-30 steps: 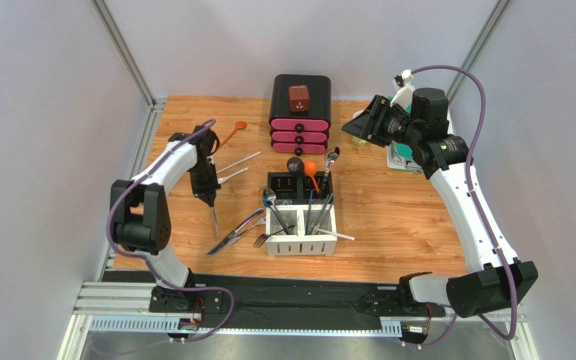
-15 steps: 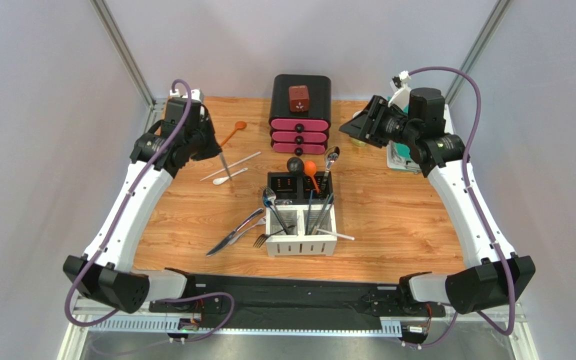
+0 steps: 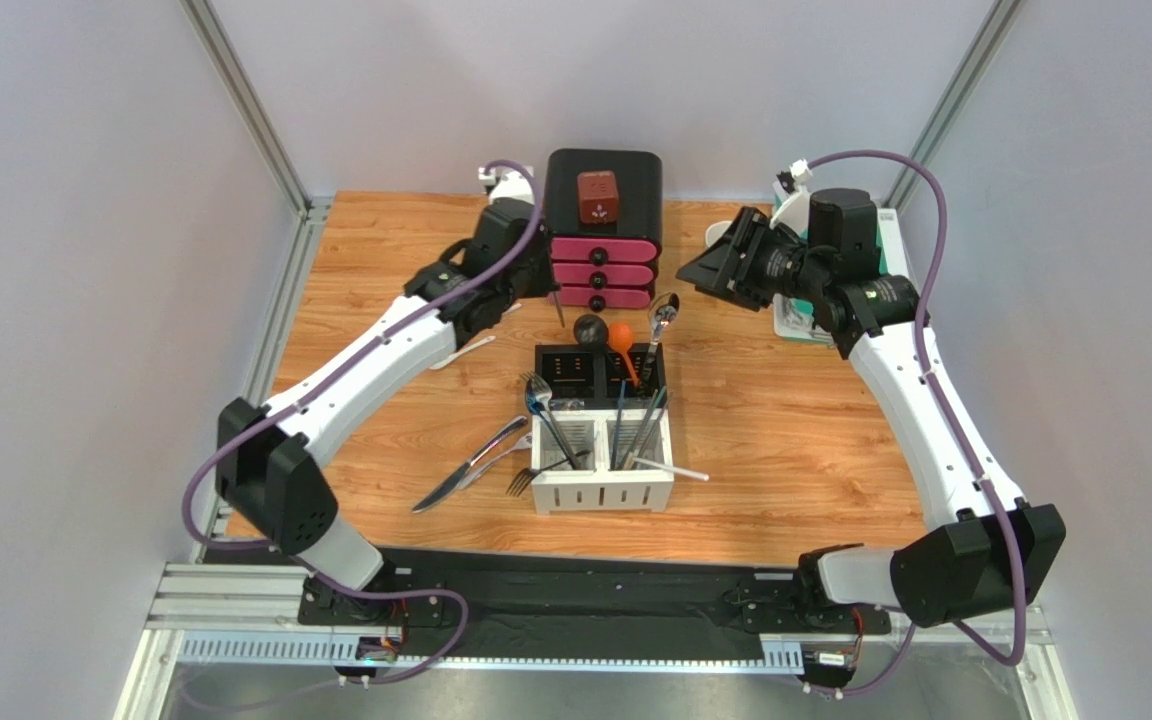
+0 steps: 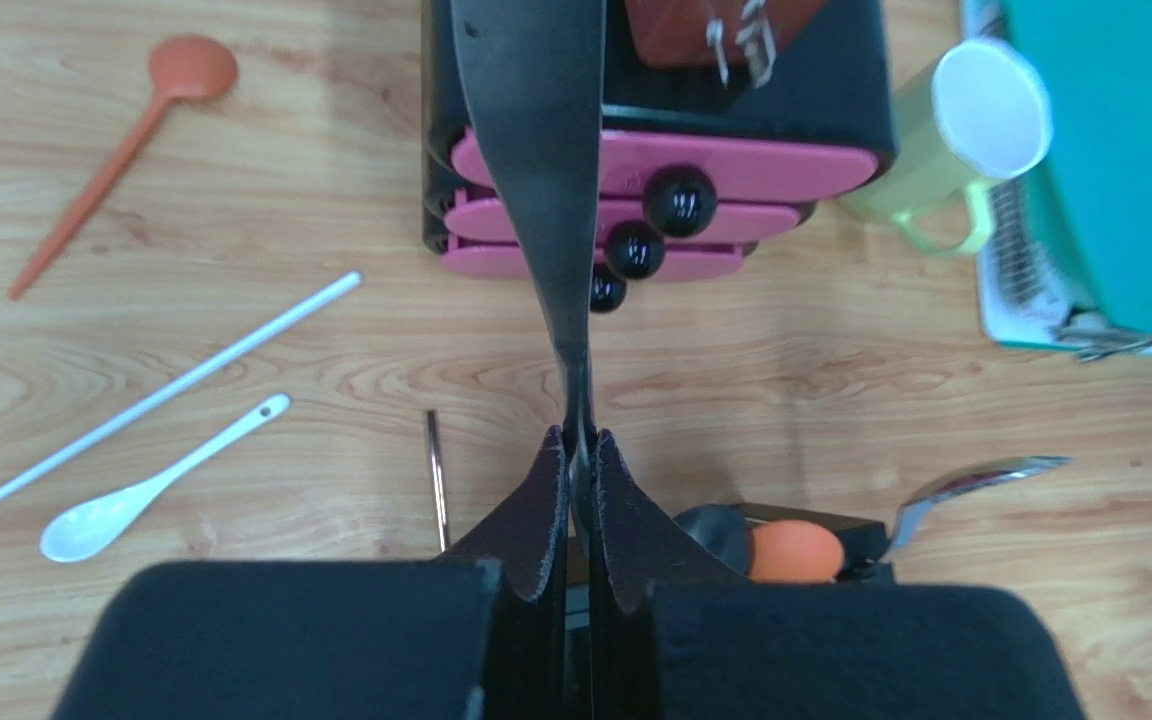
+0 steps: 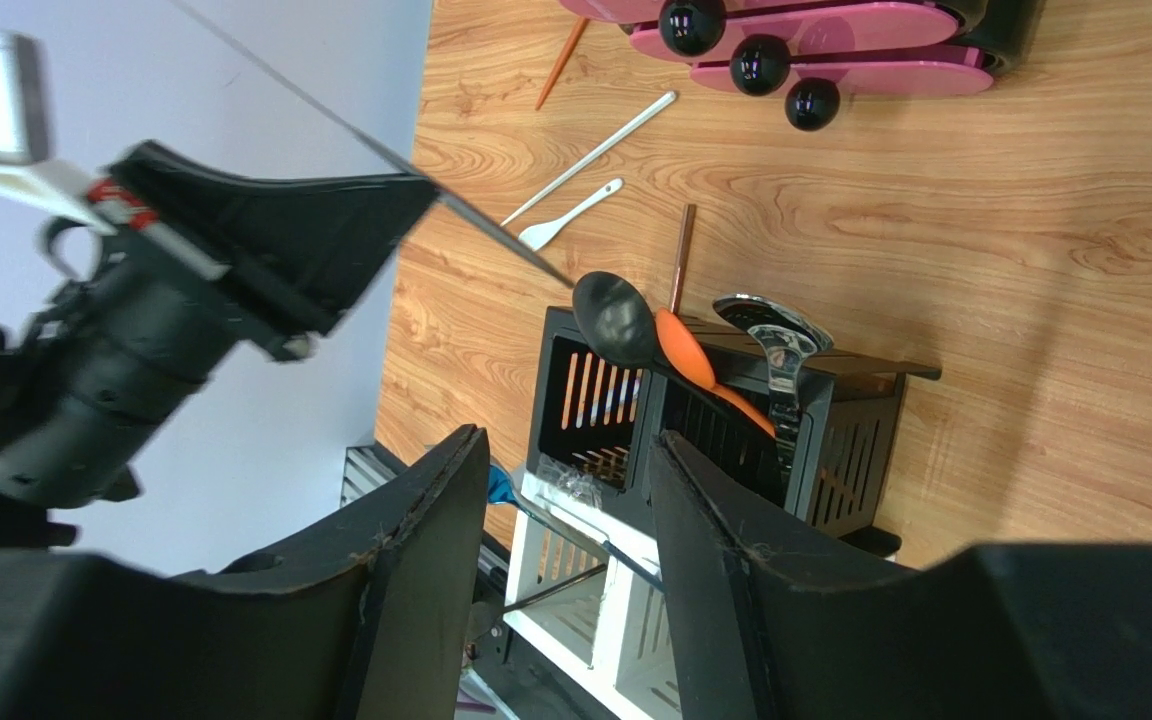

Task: Sort the eating utensils into containers
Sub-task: Place the knife in the storage box.

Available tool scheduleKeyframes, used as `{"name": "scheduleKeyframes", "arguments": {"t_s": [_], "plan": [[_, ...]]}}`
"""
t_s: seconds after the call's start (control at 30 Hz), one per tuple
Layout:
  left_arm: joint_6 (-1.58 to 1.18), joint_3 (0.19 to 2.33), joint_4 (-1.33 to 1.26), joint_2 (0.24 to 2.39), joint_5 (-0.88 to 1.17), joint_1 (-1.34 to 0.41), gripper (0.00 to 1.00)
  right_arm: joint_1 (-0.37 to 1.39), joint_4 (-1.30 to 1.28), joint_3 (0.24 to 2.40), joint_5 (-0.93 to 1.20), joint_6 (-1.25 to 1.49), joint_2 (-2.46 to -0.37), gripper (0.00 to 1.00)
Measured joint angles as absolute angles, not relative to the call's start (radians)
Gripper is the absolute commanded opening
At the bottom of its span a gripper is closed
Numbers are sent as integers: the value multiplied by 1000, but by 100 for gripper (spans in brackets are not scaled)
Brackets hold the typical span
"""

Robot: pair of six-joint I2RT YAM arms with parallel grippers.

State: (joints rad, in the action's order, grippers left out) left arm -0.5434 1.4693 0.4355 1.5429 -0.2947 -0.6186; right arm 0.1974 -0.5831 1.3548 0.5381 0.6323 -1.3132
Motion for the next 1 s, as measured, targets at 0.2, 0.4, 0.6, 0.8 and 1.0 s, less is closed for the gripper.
{"name": "scheduleKeyframes", "arguments": {"t_s": [0.2, 0.4, 0.6, 0.8, 1.0], "plan": [[-544, 1457, 429, 1610, -349, -672, 0, 189, -588, 1354, 535, 632, -1313, 50], [-553, 1376, 422, 1526, -377, -690, 0, 186, -588, 1335, 534, 632, -1311, 49], [-567, 1340, 440, 1458, -380, -697, 0, 186, -588, 1326, 535, 632, -1311, 49], [-576, 1336, 446, 1448, -376, -702, 0, 186, -587, 1320, 537, 632, -1311, 49], [-585, 1328, 443, 1456, -372, -720, 0, 186, -586, 1296, 537, 632, -1306, 49]]}}
